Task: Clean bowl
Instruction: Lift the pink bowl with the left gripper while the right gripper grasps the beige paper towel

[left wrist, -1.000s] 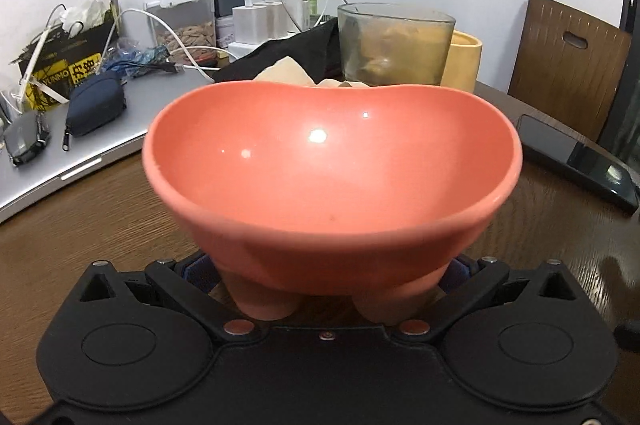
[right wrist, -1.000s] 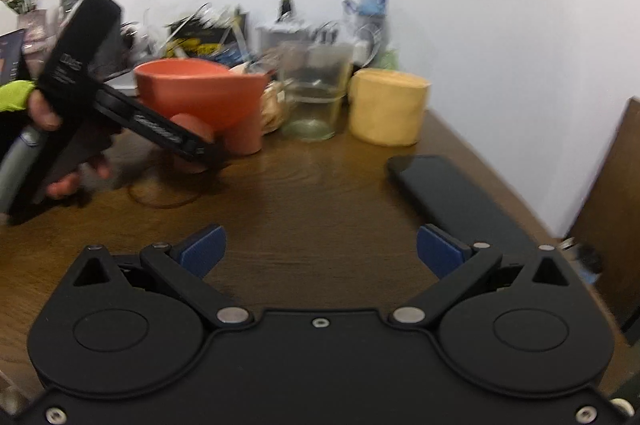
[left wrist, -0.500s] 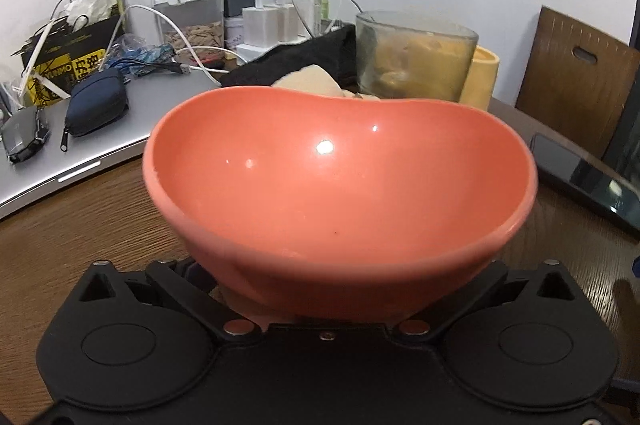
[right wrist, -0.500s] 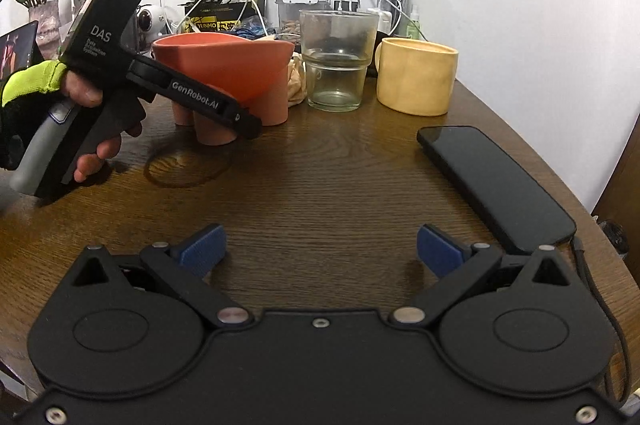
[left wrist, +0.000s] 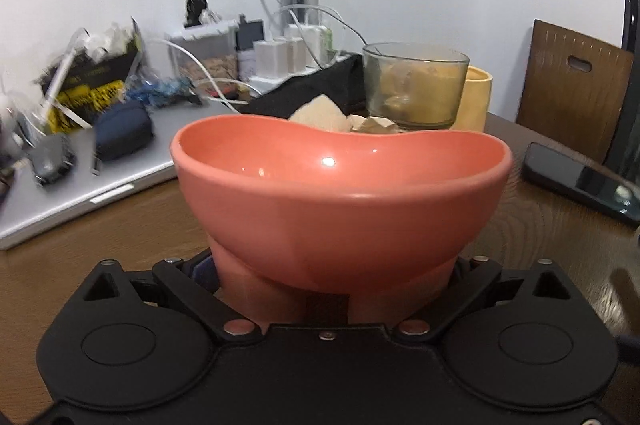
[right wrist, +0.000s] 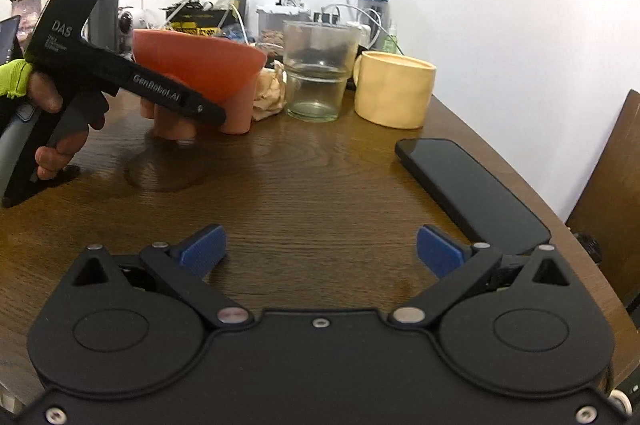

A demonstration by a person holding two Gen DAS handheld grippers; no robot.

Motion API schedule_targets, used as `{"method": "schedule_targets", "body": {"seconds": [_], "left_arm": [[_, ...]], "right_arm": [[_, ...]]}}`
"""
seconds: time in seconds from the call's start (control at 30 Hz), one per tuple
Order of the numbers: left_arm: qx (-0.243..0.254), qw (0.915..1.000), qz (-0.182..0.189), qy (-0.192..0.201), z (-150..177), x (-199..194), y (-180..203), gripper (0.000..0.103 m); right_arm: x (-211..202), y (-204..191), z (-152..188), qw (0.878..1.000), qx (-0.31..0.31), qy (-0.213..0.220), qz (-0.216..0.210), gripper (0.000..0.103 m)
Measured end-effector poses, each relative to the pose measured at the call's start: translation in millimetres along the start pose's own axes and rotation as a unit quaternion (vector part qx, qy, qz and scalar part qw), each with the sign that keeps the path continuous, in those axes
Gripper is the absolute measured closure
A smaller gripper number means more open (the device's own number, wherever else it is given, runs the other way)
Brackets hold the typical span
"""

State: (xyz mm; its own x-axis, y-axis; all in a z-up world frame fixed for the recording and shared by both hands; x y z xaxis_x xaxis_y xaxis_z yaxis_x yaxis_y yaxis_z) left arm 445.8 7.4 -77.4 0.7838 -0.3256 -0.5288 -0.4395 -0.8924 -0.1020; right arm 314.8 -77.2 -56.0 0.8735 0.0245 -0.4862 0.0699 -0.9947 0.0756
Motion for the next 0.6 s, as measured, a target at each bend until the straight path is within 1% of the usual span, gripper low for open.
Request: {"method": "schedule_targets", "body": {"seconds": [0.07,0.13,0.17,0.2,0.23,0.27,0.3,0.37,0.43,0.47,0.5,0.57,0.6], "left_arm": [[0.026,0.9995,-0.013,0.008,3,-6,-2,0.006],[0.055,0.9979,-0.029,0.018,5,-12,-2,0.006],[0.074,0.9962,-0.040,0.023,6,-15,0,0.006],[0.102,0.9925,-0.060,0.032,6,-19,2,0.006],[0.126,0.9882,-0.077,0.040,6,-22,4,0.006],[0.141,0.9855,-0.084,0.045,7,-23,6,0.006],[0.154,0.9829,-0.090,0.048,8,-24,8,0.006],[0.168,0.9804,-0.091,0.049,11,-27,9,0.006],[0.182,0.9777,-0.093,0.050,14,-29,9,0.006],[0.189,0.9763,-0.093,0.050,16,-30,10,0.006],[0.196,0.9748,-0.094,0.050,18,-31,10,0.006],[0.210,0.9717,-0.095,0.051,21,-33,11,0.006],[0.217,0.9701,-0.096,0.052,23,-34,11,0.006]], "right_arm": [[-3,-1,-4,1.000,-0.003,0.011,-0.015,0.001],[-9,0,-14,0.999,-0.014,0.033,-0.039,0.001],[-11,2,-20,0.998,-0.024,0.038,-0.041,0.001],[-12,4,-25,0.997,-0.035,0.044,-0.043,0.001],[-13,5,-30,0.997,-0.045,0.049,-0.045,0.001],[-14,7,-36,0.996,-0.055,0.056,-0.041,0.001],[-16,12,-49,0.994,-0.079,0.074,-0.031,0.001],[-16,13,-66,0.987,-0.123,0.096,-0.021,0.001],[-14,8,-76,0.977,-0.184,0.107,-0.030,0.001],[-10,4,-78,0.969,-0.220,0.106,-0.032,0.001],[3,-4,-79,0.949,-0.301,0.095,-0.028,0.001],[12,-10,-82,0.932,-0.348,0.092,-0.034,0.001],[20,-13,-89,0.921,-0.377,0.091,-0.039,0.001]]}}
Point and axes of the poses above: each gripper's, at about its wrist camera, not at the fingertips, and x roughly the way its jaws point, y to its right, z to its underside, the point moved 10 cm from there along x, roughly the way its jaws point, and after that the axes turned 2 degrees about x, right-handed, at the moved point
